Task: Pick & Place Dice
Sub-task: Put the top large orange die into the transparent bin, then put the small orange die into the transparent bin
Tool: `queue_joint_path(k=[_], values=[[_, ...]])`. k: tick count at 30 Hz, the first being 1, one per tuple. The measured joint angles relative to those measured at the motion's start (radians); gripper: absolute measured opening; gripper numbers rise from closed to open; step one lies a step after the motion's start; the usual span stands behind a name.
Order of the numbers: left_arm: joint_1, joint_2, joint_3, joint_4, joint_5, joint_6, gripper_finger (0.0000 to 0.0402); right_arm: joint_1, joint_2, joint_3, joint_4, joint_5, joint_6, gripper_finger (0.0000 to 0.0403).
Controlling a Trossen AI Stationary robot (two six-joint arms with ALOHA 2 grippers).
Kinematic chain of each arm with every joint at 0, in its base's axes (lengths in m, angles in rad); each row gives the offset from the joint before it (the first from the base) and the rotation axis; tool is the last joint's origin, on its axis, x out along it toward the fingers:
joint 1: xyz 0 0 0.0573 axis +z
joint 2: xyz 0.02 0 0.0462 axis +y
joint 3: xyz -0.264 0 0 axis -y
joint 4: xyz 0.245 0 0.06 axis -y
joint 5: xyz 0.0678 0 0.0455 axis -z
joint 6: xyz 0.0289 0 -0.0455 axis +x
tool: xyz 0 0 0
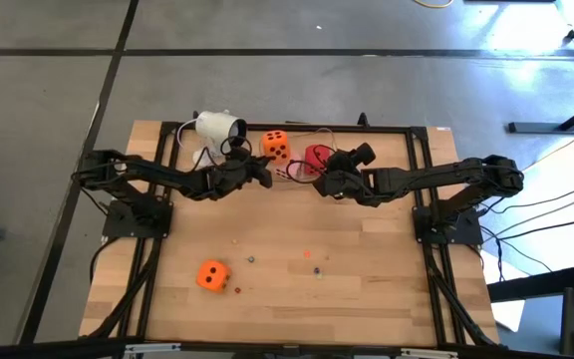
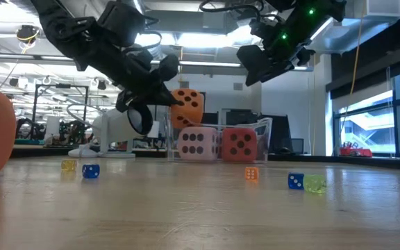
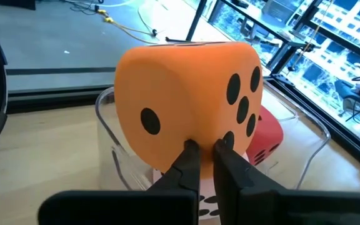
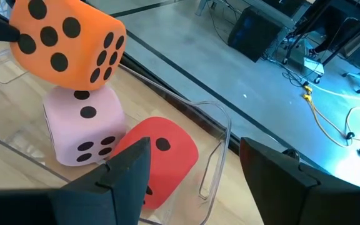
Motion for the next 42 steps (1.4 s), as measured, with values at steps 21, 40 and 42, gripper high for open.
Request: queue_joint_path(k=[21, 40, 42], values=[[-0.019, 0.0, 0.0, -0.022, 0.048, 0.0, 0.0012, 0.0, 0.0, 0.0, 0.0, -0.031, 0.003, 0.0242], [-0.109, -0.001, 0.0, -0.061, 0.097, -0.045, 0.0038, 0.0, 0.0, 0.0, 0.0, -0.033, -0.001, 0.0242], [-0.125, -0.001, 0.0, -0.06, 0.123, -0.039, 0.0054, 0.0, 0.0, 0.0, 0.0, -0.033, -0.001, 0.0242]])
